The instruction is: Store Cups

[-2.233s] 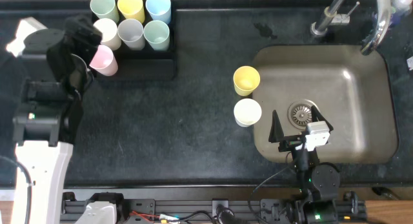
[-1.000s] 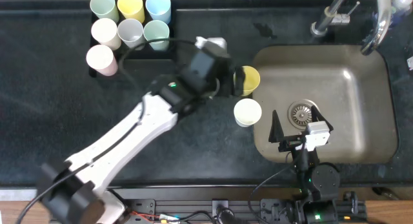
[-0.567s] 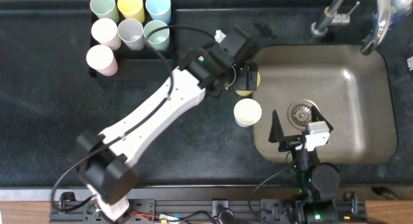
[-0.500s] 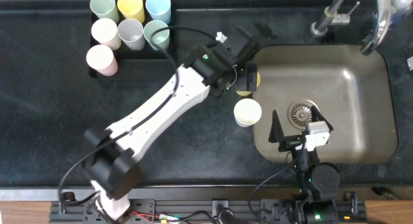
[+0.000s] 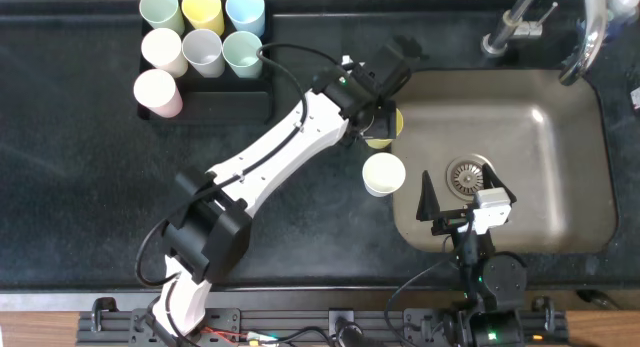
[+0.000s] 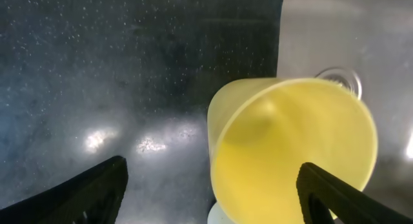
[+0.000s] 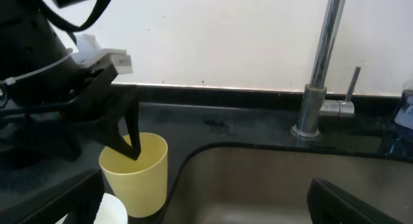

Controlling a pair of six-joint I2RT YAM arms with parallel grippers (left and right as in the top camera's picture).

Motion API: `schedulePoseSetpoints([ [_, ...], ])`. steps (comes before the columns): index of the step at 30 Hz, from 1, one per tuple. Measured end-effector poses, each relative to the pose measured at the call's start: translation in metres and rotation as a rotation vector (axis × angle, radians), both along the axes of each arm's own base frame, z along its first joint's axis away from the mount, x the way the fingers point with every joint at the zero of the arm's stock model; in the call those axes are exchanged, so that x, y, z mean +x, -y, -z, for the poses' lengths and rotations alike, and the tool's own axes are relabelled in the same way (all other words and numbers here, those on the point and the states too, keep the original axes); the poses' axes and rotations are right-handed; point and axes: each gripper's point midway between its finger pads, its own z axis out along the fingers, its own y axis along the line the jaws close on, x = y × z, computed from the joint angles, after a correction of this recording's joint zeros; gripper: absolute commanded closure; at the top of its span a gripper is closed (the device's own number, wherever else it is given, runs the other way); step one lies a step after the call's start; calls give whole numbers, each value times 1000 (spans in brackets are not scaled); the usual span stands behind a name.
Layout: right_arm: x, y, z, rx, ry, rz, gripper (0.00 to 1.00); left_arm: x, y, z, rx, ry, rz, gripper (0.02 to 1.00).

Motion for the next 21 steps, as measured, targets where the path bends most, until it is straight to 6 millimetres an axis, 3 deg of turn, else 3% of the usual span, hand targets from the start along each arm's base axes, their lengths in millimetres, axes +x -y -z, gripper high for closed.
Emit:
schedulePoseSetpoints([
  [11,0,0,0,-1,0,0,5,7,2,16,20,-5,-18,384],
  [21,0,0,0,-1,0,0,7,8,1,23,25,-19,-37,888],
])
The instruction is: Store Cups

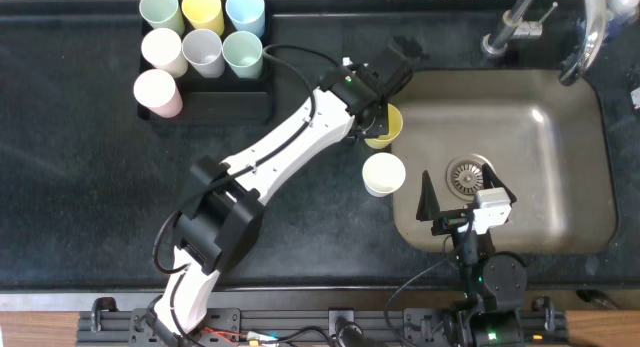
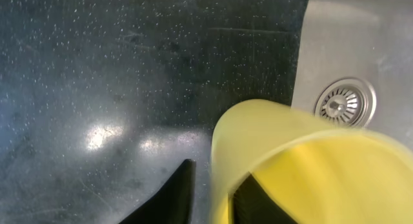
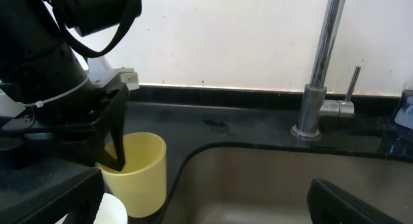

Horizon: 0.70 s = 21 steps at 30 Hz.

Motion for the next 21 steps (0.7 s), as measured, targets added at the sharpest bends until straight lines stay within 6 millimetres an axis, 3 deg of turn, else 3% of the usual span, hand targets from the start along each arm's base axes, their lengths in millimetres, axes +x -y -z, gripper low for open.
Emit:
schedulePoseSetpoints([
  [3,0,0,0,0,0,0,3,0,0,0,1,1,1,985],
  [9,0,0,0,0,0,0,3,5,-6,-2,23,25,-23,982],
  [12,0,0,0,0,0,0,3,10,-13,-13,33,62,-68,985],
  [16,0,0,0,0,0,0,5,18,-35,-57,-2,155,-185,985],
  [19,0,0,0,0,0,0,3,23,-69,-107,-69,244,-332,985],
  [21,0,0,0,0,0,0,3,23,-102,-139,-121,299,-457,982],
])
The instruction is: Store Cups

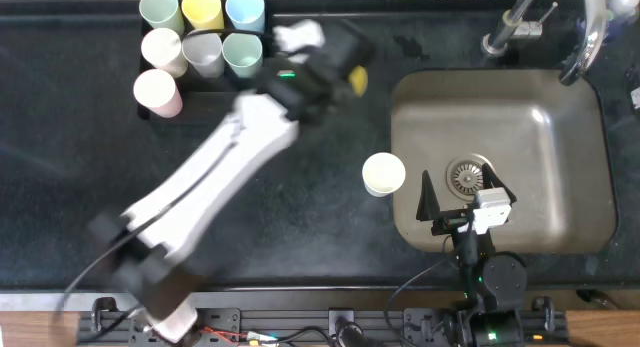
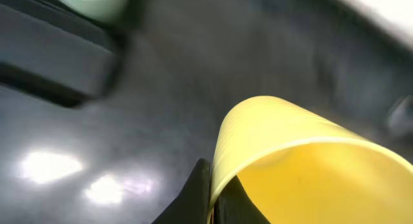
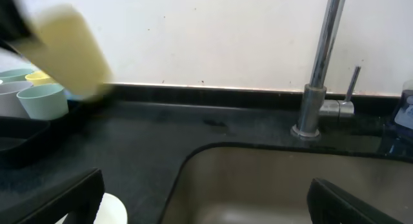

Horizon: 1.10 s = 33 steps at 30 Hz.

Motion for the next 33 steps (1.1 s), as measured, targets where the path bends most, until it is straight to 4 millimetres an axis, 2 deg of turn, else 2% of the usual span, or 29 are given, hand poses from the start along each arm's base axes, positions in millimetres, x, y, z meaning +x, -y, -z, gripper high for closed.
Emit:
schedulePoseSetpoints([
  [2,0,0,0,0,0,0,3,-3,-36,-23,-61,46,-129,982],
  [5,0,0,0,0,0,0,3,-13,-88,-35,-127,75,-317,982],
  [9,0,0,0,0,-1,0,3,-32,-142,-12,-184,32,-547,982],
  [14,0,0,0,1,0,0,5,-50,-184,38,-226,-80,-780,980],
  [17,0,0,0,1,0,0,3,-56,-198,52,-243,-111,-860,982],
  [23,0,0,0,0,0,0,5,-51,-212,58,-271,-118,-935,982],
  [33,0,0,0,0,0,0,3,-18,-204,93,-304,-140,-944,982],
])
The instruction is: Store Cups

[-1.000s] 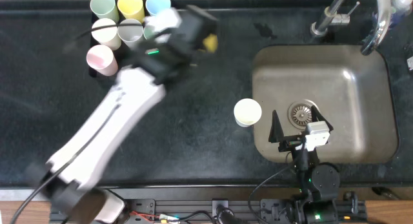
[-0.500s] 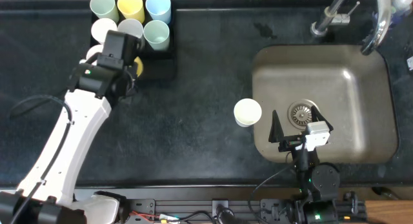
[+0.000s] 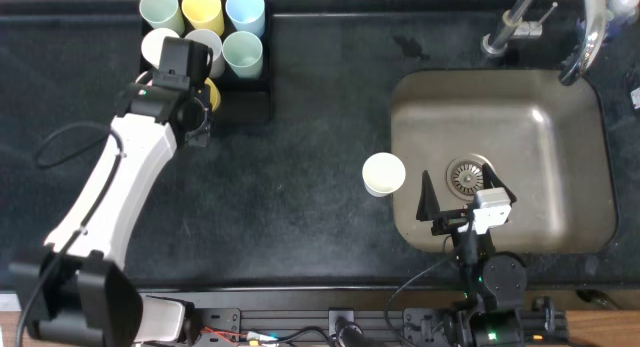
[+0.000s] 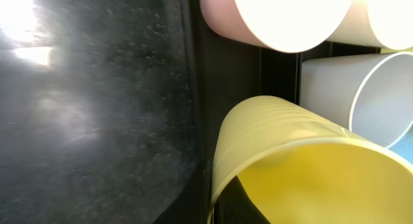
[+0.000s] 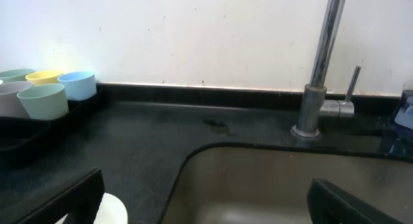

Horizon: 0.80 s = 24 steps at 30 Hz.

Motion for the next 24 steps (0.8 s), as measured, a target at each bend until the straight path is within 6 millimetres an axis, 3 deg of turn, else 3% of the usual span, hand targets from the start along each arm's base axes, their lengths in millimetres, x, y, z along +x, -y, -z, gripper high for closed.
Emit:
schedulePoseSetpoints([
  [16,0,0,0,0,0,0,5,11,3,32,-22,-41,-54,982],
  [24,0,0,0,0,0,0,5,11,-12,36,-27,-51,-94,982],
])
